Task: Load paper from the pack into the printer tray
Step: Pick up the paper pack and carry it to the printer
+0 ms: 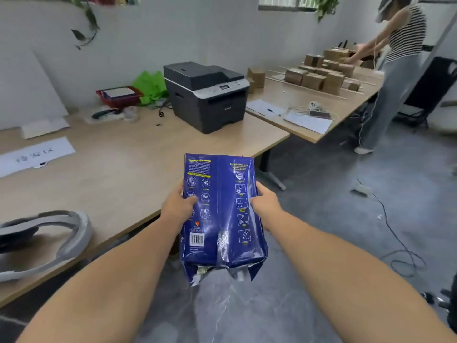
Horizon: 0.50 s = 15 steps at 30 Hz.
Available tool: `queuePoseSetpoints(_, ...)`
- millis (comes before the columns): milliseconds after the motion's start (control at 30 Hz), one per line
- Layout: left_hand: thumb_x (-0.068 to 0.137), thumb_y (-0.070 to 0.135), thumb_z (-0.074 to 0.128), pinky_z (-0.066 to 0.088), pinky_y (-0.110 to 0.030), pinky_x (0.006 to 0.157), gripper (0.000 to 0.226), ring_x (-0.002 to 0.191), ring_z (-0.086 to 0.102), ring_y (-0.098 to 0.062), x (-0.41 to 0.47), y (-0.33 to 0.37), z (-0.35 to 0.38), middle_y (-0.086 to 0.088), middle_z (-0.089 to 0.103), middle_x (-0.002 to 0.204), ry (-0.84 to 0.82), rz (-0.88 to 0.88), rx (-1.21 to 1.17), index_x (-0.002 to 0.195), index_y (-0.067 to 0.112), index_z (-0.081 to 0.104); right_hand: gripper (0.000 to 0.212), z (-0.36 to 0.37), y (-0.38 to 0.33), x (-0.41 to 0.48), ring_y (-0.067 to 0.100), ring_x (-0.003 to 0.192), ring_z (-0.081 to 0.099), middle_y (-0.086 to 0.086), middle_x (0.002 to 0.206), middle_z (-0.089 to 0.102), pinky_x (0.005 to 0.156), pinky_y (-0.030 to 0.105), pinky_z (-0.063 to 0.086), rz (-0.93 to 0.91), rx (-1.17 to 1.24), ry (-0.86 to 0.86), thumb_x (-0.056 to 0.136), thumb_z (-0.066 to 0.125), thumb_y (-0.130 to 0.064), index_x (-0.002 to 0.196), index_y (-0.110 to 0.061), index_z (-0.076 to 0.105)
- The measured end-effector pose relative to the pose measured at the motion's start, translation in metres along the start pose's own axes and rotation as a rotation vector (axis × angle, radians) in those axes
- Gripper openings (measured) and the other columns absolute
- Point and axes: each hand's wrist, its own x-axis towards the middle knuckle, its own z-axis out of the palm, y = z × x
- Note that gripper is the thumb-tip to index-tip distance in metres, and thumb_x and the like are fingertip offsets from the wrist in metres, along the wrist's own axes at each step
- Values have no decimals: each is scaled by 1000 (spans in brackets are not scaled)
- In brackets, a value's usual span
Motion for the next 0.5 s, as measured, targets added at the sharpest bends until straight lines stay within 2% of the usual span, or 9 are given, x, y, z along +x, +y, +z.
queuePoseSetpoints(100,83,22,62,60,-52,82,41,84,75,-27,27,9,-4,2,78,98,100,-13,-31,99,61,59,57,10,-27,41,25,84,75,5,102,74,76,50,62,-10,-48,-87,92,58,-10,140,-39,48)
queuePoseSetpoints(200,90,17,61,61,-52,82,42,85,75,-26,50,19,-9,1,76,101,177,-33,-57,117,50,58,53,26,-44,79,25,86,75,7,102,73,76,52,62,-2,-64,-156,93,59,-14,137,-41,50)
queuePoseSetpoints(300,93,17,61,61,-52,82,38,86,75,-26,79,27,-16,0,76,101,230,-55,-79,119,44,55,44,47,-57,116,24,84,75,5,98,75,74,52,62,-12,-106,-209,93,57,-15,129,-40,55)
queuePoseSetpoints(500,96,26,61,62,-52,79,41,87,76,-26,159,22,-35,-2,75,105,282,-146,-119,132,40,49,47,95,-88,189,22,89,72,6,103,71,73,42,62,14,-167,-316,98,55,-18,140,-35,44)
